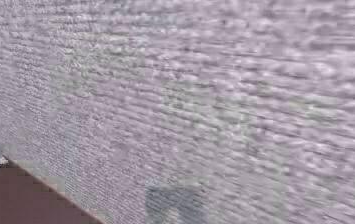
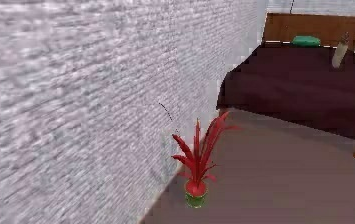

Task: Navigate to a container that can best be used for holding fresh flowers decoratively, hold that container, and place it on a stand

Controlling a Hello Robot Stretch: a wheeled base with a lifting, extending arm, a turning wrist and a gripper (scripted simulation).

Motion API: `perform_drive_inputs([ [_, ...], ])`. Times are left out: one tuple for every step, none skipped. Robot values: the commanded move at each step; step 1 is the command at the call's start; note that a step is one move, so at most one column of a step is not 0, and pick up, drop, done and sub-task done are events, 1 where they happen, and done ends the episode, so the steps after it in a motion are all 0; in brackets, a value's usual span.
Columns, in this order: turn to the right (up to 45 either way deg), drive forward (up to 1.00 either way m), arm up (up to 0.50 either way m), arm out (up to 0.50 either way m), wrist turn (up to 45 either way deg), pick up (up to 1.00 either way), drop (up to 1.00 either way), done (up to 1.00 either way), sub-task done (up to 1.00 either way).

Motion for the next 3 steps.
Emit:
perform_drive_inputs([
  [45.0, 0.00, 0.00, 0.00, 0.0, 0.00, 0.00, 0.00, 0.00],
  [45.0, 0.00, 0.00, 0.00, 0.0, 0.00, 0.00, 0.00, 0.00],
  [45.0, 0.00, 0.00, 0.00, 0.0, 0.00, 0.00, 0.00, 0.00],
])
